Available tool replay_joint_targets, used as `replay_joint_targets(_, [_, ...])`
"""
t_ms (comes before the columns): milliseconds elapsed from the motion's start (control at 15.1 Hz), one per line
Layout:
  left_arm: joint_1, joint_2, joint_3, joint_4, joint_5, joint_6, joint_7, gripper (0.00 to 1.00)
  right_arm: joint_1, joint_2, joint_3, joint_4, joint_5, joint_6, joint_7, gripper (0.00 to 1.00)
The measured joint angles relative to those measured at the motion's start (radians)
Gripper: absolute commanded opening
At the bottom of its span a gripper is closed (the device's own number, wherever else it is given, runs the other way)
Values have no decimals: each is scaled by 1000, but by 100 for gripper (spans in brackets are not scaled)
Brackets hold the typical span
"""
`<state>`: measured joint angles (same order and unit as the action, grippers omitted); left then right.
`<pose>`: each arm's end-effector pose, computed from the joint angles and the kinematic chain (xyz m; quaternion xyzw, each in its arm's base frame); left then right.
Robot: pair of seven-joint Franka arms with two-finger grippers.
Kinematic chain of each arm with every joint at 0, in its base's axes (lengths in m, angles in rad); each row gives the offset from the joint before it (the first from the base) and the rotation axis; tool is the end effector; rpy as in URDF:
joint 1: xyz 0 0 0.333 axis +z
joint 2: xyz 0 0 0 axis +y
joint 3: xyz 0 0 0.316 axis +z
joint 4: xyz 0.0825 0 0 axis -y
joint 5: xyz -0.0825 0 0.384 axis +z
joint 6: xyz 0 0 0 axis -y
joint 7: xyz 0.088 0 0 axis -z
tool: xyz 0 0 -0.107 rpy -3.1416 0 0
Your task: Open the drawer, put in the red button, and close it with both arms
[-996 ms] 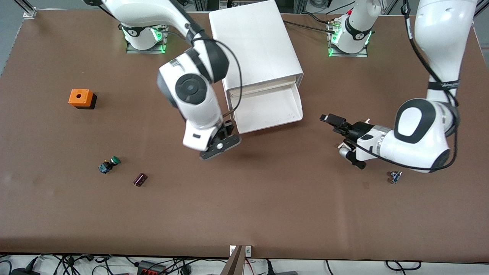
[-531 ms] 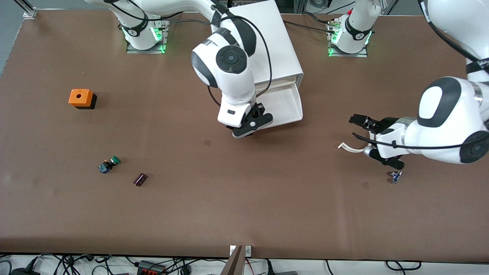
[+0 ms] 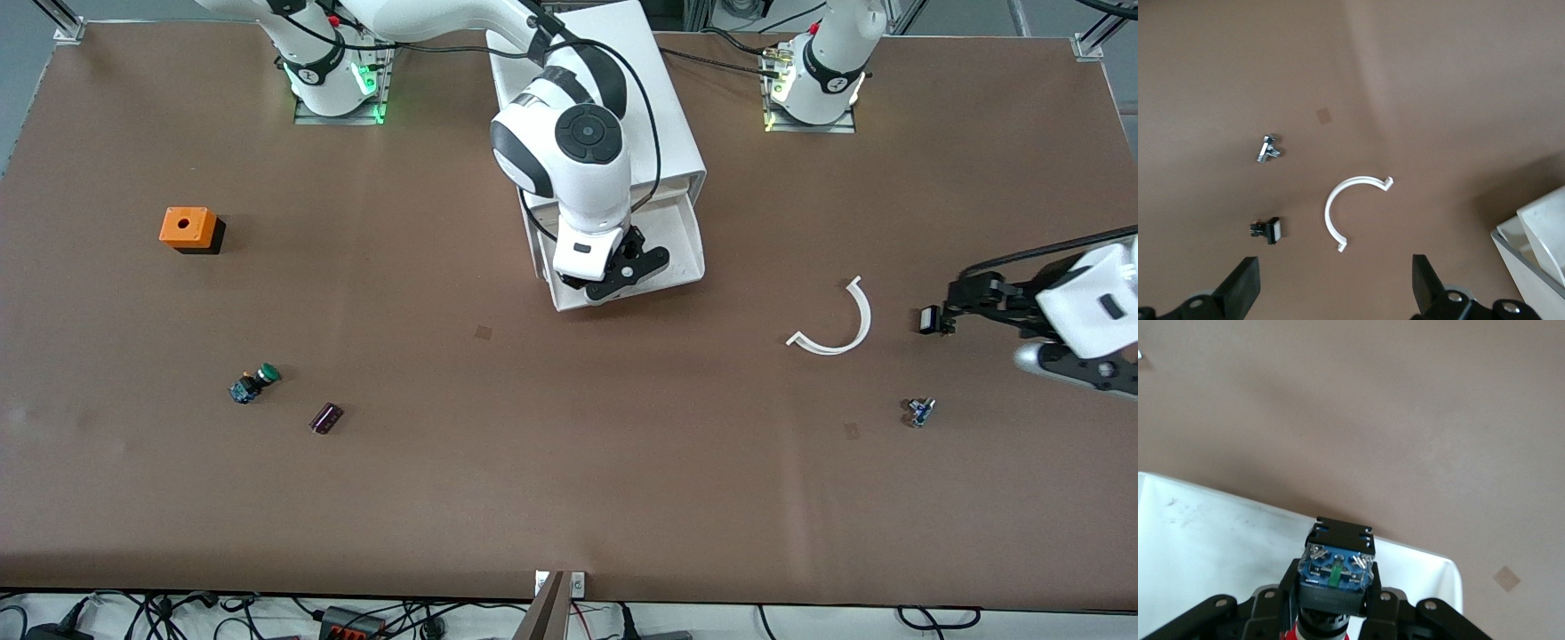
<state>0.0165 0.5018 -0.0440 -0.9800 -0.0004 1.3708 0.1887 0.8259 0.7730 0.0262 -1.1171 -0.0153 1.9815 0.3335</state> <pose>0.6749 -0.0099 0.5708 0.9928 -0.1056 -0.0542 0.0153 0.5108 0.5730 0.3610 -0.9659 -0.2548 -0.0370 0.0271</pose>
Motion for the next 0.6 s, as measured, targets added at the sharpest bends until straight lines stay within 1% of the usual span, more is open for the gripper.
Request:
replay_joint_targets(199, [0,10,0,0,18,9,-35,100,12,12,0,0,4,0,16,0])
replay_joint_targets(332, [-3,14,-1,0,19,11,-44,100,18,20,0,0,23,0,28,0])
replay_joint_targets(597, [-9,15,-3,0,19,13,-49,100,30,33,0,0,32,-3,34,0])
